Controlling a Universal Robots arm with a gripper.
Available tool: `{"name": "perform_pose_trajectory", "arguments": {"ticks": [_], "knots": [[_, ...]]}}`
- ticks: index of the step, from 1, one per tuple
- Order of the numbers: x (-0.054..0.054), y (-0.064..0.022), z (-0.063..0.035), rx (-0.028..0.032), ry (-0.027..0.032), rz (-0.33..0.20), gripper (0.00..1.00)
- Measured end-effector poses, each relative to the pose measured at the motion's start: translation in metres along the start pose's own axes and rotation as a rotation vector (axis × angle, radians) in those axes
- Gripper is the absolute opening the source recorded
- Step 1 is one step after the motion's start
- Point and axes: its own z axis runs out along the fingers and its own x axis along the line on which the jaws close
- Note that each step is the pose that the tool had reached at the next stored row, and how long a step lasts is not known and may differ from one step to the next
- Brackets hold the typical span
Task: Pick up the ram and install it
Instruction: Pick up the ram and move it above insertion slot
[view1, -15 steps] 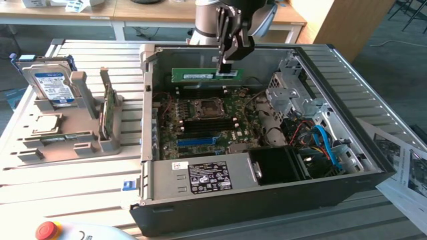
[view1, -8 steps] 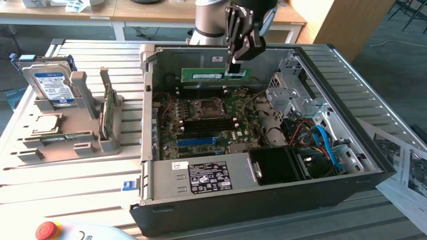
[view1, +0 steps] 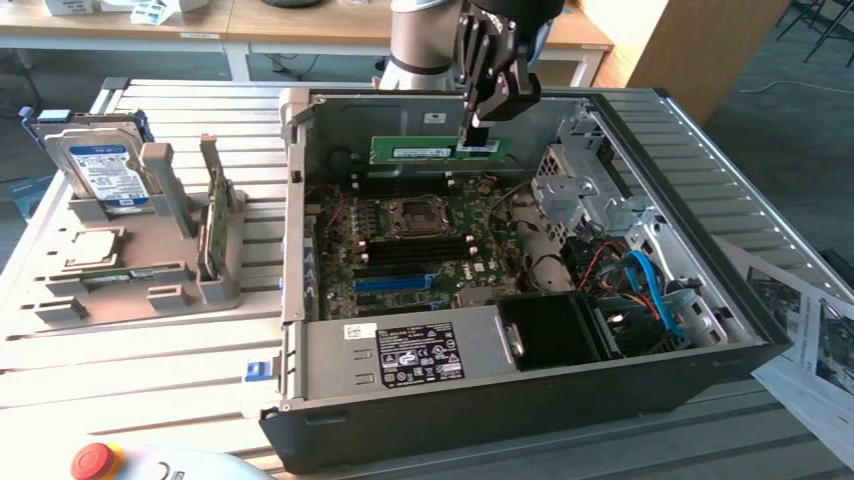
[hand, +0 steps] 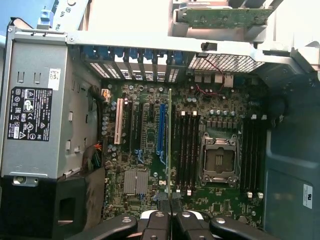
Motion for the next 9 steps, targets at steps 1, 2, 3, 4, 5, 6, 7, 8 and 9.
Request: {"name": "perform_pose_trajectory", "arguments": {"ticks": [1,2,3,4,5,6,7,8,9], "knots": [[0.0000,0.0000,0.0000,0.0001,-0.0001,0.000,0.12],[0.0000,0.0000,0.0000,0.0006,0.0000,0.000,0.12],[0.0000,-0.0001,0.0001,0.0013,-0.0001,0.000,0.12],[0.0000,-0.0001,0.0001,0.0022,-0.0001,0.000,0.12],[0.0000,-0.0001,0.0001,0.0035,-0.0001,0.000,0.12],[0.0000,0.0000,0.0001,0.0054,0.0001,0.000,0.12],[0.0000,0.0000,0.0000,0.0075,0.0003,0.000,0.12],[0.0000,0.0000,0.0001,0.0095,0.0003,0.000,0.12],[0.0000,0.0000,0.0000,0.0115,0.0004,0.000,0.12]]}}
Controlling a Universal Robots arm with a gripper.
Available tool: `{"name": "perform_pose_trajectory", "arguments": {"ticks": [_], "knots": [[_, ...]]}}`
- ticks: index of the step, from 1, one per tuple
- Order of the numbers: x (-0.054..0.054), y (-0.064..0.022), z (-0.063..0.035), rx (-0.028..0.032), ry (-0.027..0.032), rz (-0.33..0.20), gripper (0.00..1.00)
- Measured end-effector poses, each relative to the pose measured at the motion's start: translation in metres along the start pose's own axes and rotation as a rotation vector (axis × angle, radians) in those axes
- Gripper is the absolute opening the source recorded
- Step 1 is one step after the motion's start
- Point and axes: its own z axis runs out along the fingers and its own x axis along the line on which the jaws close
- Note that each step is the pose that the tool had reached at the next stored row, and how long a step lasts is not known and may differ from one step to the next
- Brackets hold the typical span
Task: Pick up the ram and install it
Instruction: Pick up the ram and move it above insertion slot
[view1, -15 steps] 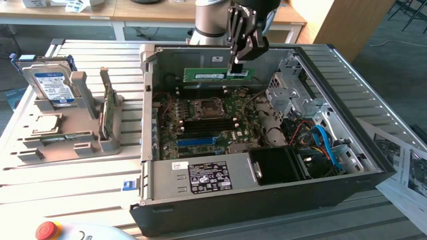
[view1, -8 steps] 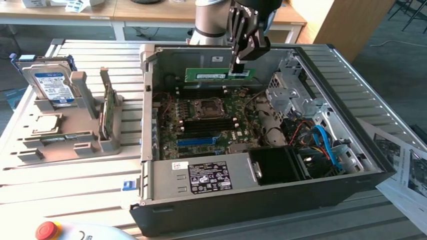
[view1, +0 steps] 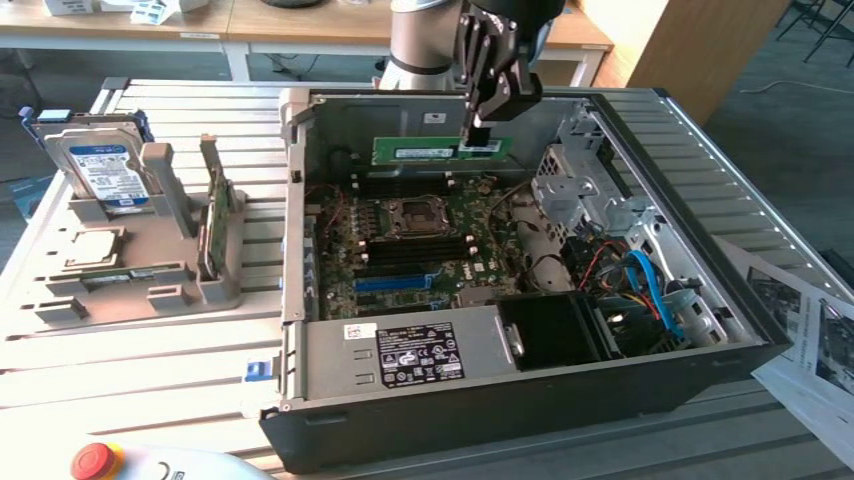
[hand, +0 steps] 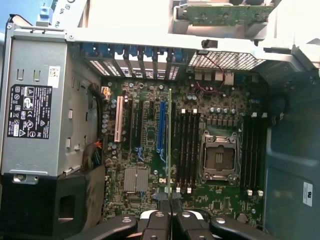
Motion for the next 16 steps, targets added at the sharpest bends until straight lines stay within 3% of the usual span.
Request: {"name": "perform_pose_trajectory", "arguments": {"ticks": [9,16], "knots": [[0.0000,0.0000,0.0000,0.0174,0.0008,-0.001,0.12],[0.0000,0.0000,-0.0001,0.0183,0.0008,0.001,0.12]]}}
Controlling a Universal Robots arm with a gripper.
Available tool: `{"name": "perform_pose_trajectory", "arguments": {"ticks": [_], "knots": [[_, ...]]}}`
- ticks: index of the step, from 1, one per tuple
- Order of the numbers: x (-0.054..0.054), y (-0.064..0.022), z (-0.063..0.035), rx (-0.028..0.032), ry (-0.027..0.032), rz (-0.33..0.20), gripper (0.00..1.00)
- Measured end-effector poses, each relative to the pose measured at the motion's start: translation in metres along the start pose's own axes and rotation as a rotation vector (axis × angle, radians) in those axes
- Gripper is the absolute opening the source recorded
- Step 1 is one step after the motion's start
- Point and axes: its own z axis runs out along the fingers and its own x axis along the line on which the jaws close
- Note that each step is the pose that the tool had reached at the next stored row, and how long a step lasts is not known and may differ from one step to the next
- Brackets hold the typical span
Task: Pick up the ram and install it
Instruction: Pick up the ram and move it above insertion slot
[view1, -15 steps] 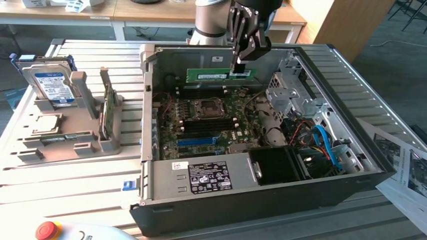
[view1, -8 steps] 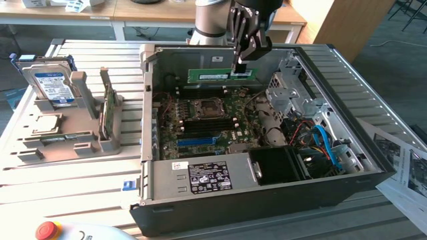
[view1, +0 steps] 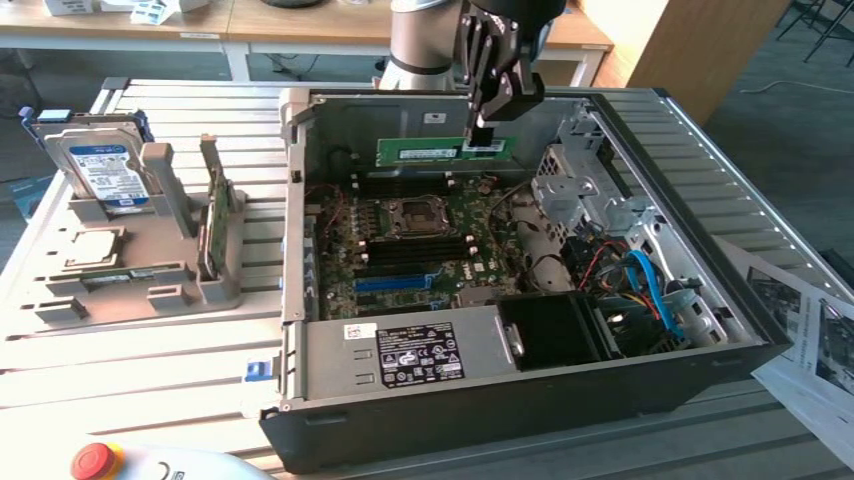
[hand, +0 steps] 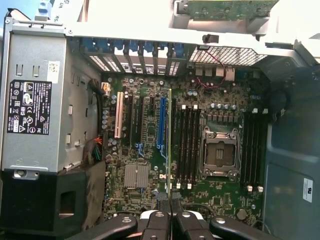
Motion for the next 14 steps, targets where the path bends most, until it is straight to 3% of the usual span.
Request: {"name": "perform_pose_trajectory", "arguments": {"ticks": [14], "knots": [[0.0000,0.0000,0.0000,0.0002,-0.0004,0.036,0.12]]}}
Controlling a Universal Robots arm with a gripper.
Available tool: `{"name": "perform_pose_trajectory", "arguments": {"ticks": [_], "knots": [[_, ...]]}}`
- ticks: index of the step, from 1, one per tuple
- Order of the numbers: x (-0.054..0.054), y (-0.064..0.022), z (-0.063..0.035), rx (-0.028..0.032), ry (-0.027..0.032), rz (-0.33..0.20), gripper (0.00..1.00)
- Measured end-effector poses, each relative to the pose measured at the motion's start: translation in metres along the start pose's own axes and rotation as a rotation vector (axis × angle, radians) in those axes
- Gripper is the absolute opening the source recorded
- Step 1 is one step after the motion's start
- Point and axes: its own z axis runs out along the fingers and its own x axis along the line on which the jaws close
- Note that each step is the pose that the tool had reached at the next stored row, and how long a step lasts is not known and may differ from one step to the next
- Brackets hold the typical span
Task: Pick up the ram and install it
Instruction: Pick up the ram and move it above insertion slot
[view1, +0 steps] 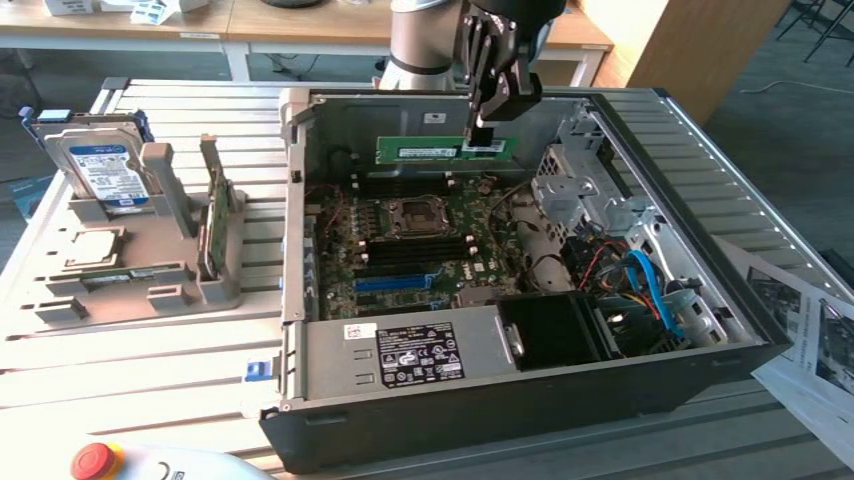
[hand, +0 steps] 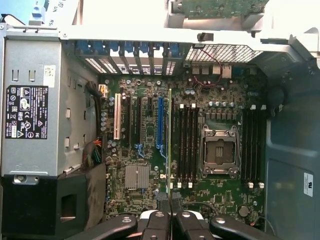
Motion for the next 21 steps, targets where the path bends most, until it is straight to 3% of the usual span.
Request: {"name": "perform_pose_trajectory", "arguments": {"ticks": [5,9,21], "knots": [[-0.001,-0.0002,0.0002,-0.0001,0.0001,0.000,0.12],[-0.016,-0.0029,0.0010,0.0000,-0.0001,0.002,0.12],[-0.028,-0.0051,0.0018,0.0000,-0.0001,0.005,0.12]]}}
